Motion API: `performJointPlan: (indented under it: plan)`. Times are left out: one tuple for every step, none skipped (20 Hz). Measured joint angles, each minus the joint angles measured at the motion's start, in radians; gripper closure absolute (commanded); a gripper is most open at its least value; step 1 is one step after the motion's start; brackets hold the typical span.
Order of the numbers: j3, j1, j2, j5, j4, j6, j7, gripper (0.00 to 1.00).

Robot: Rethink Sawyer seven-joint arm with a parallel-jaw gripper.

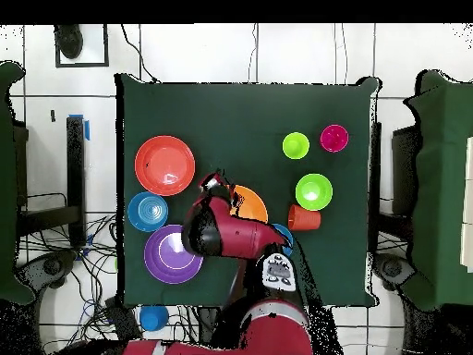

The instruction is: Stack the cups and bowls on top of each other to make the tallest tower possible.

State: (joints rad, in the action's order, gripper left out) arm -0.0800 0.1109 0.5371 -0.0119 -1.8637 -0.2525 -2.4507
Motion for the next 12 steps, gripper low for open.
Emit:
performJointPlan:
  plan:
    - [0.0, 0.004, -0.025, 0.0, 0.04, 0.0, 0.0, 0.0]
    - [-0.001, 0.005, -0.038, 0.0, 0.059, 0.0, 0.0, 0.0]
    - [-0.001, 0.006, -0.048, 0.0, 0.072, 0.0, 0.0, 0.0]
    - [-0.002, 0.009, -0.07, 0.0, 0.099, 0.0, 0.0, 0.0]
    - [-0.002, 0.01, -0.09, 0.0, 0.12, 0.0, 0.0, 0.0]
    - [-0.004, 0.01, -0.105, -0.001, 0.137, 0.0, 0.0, 0.0]
    - [-0.006, 0.01, -0.124, -0.002, 0.154, 0.001, 0.0, 0.0]
    - [-0.007, 0.009, -0.135, -0.005, 0.164, 0.001, 0.0, 0.0]
    - [-0.012, 0.007, -0.156, -0.01, 0.18, 0.006, 0.0, 0.0]
    - [-0.015, 0.005, -0.163, -0.013, 0.184, 0.01, 0.0, 0.0]
    - [-0.025, -0.001, -0.177, -0.02, 0.187, 0.027, 0.0, 0.0]
    - [-0.03, -0.005, -0.178, -0.021, 0.187, 0.039, 0.0, 0.0]
